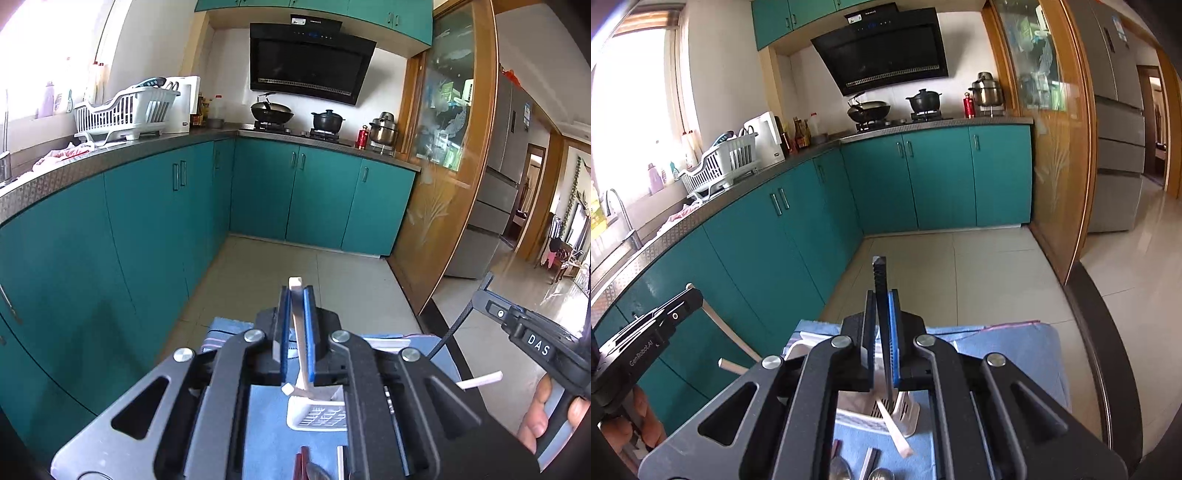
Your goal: Organize utensils
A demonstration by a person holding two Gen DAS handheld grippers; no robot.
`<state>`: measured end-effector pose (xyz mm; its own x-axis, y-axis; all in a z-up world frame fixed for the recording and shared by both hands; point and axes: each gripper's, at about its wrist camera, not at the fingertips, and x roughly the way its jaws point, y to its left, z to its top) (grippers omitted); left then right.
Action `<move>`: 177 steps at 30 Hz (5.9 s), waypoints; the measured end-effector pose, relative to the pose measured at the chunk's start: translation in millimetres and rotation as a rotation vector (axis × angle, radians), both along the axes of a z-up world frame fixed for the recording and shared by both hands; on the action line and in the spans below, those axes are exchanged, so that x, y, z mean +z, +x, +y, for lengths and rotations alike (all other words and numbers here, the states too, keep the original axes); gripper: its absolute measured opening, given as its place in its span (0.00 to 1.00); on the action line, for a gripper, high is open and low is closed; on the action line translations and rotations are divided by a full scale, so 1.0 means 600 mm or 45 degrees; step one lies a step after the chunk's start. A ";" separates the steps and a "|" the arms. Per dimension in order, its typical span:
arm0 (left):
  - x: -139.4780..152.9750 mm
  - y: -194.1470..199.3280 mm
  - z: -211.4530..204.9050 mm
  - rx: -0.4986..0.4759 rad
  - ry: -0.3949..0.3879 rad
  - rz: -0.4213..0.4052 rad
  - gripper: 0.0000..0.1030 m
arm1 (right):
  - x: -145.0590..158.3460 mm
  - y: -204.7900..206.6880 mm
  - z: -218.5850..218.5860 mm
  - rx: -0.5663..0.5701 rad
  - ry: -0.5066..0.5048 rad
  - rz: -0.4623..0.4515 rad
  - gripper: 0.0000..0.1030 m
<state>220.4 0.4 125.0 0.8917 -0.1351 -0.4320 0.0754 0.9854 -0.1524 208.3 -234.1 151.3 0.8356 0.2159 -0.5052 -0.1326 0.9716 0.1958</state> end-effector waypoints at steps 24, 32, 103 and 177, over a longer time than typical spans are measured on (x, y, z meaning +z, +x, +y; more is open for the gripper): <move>-0.287 -0.201 0.091 0.051 0.181 0.613 0.69 | -0.353 -0.199 -0.021 0.105 -0.039 0.730 0.29; -0.329 -0.229 0.077 -0.003 0.145 0.704 0.71 | -0.385 -0.147 0.090 0.230 -0.127 0.769 0.29; -0.382 -0.223 0.005 -0.187 0.108 0.852 0.18 | -0.391 -0.154 0.091 0.196 -0.143 0.805 0.16; -0.117 -0.101 -0.057 -0.374 0.301 0.503 0.06 | -0.130 -0.149 0.036 0.330 -0.227 0.602 0.06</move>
